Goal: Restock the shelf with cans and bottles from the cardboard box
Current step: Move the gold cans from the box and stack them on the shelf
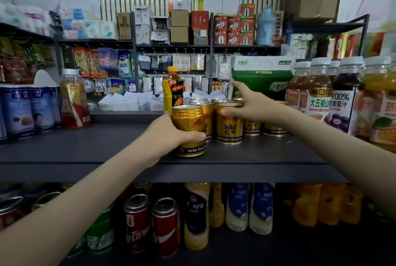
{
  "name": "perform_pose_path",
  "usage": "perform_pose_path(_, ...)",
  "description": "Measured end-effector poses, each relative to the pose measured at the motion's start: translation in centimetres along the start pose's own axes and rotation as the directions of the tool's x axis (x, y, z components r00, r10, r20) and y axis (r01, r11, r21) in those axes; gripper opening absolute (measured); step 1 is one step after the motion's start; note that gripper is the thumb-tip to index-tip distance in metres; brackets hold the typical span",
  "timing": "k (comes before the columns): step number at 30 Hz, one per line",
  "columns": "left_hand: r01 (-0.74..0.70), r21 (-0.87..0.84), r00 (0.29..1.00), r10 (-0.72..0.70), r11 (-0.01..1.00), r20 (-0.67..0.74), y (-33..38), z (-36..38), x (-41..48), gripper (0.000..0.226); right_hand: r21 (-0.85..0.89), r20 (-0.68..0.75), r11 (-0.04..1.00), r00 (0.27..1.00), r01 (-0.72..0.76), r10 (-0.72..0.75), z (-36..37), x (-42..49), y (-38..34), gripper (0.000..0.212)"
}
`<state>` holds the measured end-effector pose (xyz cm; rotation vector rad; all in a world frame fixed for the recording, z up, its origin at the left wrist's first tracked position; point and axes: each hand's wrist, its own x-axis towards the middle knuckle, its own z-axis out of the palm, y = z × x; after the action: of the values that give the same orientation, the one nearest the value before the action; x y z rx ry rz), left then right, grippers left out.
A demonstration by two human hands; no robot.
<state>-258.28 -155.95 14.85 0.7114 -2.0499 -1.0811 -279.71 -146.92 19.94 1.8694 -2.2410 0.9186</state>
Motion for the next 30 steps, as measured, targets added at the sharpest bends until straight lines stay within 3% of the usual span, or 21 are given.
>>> perform_pose_path(3, -0.091, -0.008, 0.996, 0.091, 0.996, -0.006, 1.0, 1.4, 0.0, 0.045, 0.136, -0.070, 0.985, 0.993, 0.108, -0.100, -1.4, -1.4, -1.7, 0.091)
perform_pose_path(7, -0.278, 0.102, 0.960, 0.279, 0.955, 0.004, 3.4, 4.0, 0.4, 0.046, 0.308, 0.143, 0.942, 0.972, 0.134, -0.185, -2.3, -3.9, -3.1, 0.073)
perform_pose_path(11, -0.392, 0.291, 0.920, 0.367, 0.873, 0.138, 5.4, 5.8, 1.4, 0.066, 0.442, 0.067, 0.895, 0.992, 0.064, -0.104, -3.6, -5.0, -0.8, 0.046)
perform_pose_path(13, -0.463, 0.442, 0.886, 0.400, 0.768, 0.233, 6.0, 6.0, 2.4, 0.072, 0.418, 0.079, 0.909, 0.996, 0.008, -0.045, -4.1, -5.4, 1.2, 0.045)
perform_pose_path(16, -0.500, 0.571, 0.858, 0.460, 0.651, 0.227, 5.8, 5.6, 4.8, 0.070, 0.347, 0.082, 0.934, 0.995, -0.085, 0.060, -3.8, -5.5, 3.9, 0.034)
perform_pose_path(21, -0.530, 0.732, 0.834, 0.416, 0.427, 0.362, 4.4, 5.5, 7.0, 0.051, 0.287, -0.005, 0.942, 0.983, -0.177, 0.186, -3.0, -4.4, 6.2, 0.044)
perform_pose_path(26, -0.522, 0.724, 0.842, 0.406, 0.450, 0.355, 4.3, 5.7, 7.4, 0.041, 0.086, -0.125, 0.982, 0.977, -0.165, 0.175, -1.9, -3.4, 5.3, 0.064)
perform_pose_path(30, -0.515, 0.749, 0.843, 0.402, 0.416, 0.356, 4.5, 5.9, 7.6, 0.042, 0.081, -0.019, 0.985, 0.988, -0.151, 0.153, -1.9, -3.1, 5.0, 0.074)
